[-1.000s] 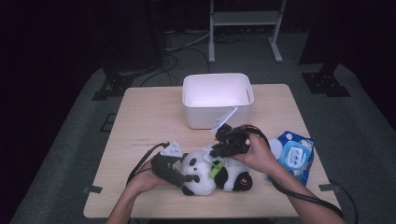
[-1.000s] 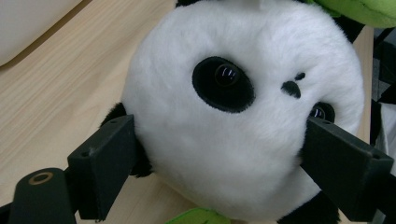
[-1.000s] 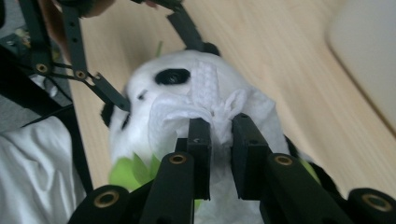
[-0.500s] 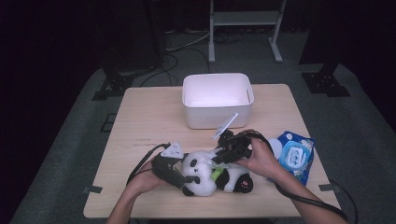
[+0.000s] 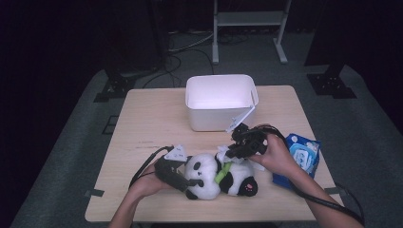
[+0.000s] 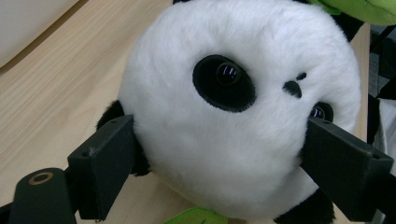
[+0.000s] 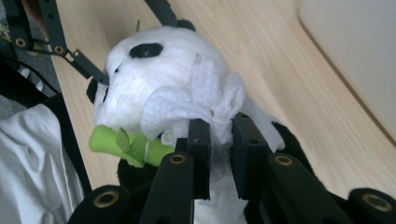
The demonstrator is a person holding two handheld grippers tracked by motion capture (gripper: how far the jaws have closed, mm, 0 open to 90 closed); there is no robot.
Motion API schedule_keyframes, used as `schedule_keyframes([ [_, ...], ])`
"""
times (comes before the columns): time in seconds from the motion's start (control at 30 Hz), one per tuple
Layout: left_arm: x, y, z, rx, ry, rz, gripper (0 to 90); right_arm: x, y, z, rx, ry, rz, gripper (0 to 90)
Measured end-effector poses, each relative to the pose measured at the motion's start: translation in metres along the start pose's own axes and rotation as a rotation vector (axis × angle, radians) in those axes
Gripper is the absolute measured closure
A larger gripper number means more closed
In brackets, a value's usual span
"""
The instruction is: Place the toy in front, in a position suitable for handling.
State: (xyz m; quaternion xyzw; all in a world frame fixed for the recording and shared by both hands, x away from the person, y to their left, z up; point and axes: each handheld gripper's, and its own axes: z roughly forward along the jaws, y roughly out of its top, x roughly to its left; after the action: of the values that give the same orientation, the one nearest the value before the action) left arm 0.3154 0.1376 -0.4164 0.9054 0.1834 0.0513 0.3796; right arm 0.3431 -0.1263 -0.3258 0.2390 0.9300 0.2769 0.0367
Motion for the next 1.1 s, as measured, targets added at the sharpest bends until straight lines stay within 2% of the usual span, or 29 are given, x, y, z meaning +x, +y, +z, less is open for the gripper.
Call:
schedule_keyframes([
  [0.13,0.000,0.000,0.000,-0.001,0.001,0.000,12.4,0.001,0.009,0.005,-0.001,0.000,-0.014,78.2],
  [0.33,0.000,0.000,0.000,-0.001,0.002,0.005,12.4,0.004,0.026,0.021,0.004,0.026,-0.032,78.2],
  [0.43,-0.001,0.000,0.000,-0.003,0.002,0.004,12.4,0.009,0.035,0.031,0.011,0.050,-0.041,78.2],
  [0.5,0.000,0.000,0.000,-0.003,0.001,0.006,12.4,0.017,0.042,0.040,0.018,0.079,-0.065,78.2],
  [0.6,0.000,0.000,0.000,-0.004,0.000,0.004,12.4,0.023,0.045,0.046,0.025,0.095,-0.079,78.2],
  [0.63,0.000,0.000,0.000,-0.004,-0.001,0.005,12.3,0.027,0.046,0.050,0.038,0.101,-0.098,78.2],
  [0.77,-0.001,0.000,0.000,-0.005,-0.002,0.003,12.3,0.028,0.043,0.050,0.047,0.105,-0.100,78.2],
  [0.93,0.000,0.000,0.000,-0.005,0.000,0.000,12.3,0.026,0.030,0.043,0.076,0.104,-0.073,78.2],
  [1.07,-0.001,0.000,0.001,-0.009,0.008,0.001,12.3,0.027,0.023,0.039,0.076,0.100,-0.079,78.2],
  [1.1,-0.001,0.001,0.002,-0.013,0.014,-0.004,12.2,0.031,0.020,0.036,0.076,0.100,-0.082,78.2],
])
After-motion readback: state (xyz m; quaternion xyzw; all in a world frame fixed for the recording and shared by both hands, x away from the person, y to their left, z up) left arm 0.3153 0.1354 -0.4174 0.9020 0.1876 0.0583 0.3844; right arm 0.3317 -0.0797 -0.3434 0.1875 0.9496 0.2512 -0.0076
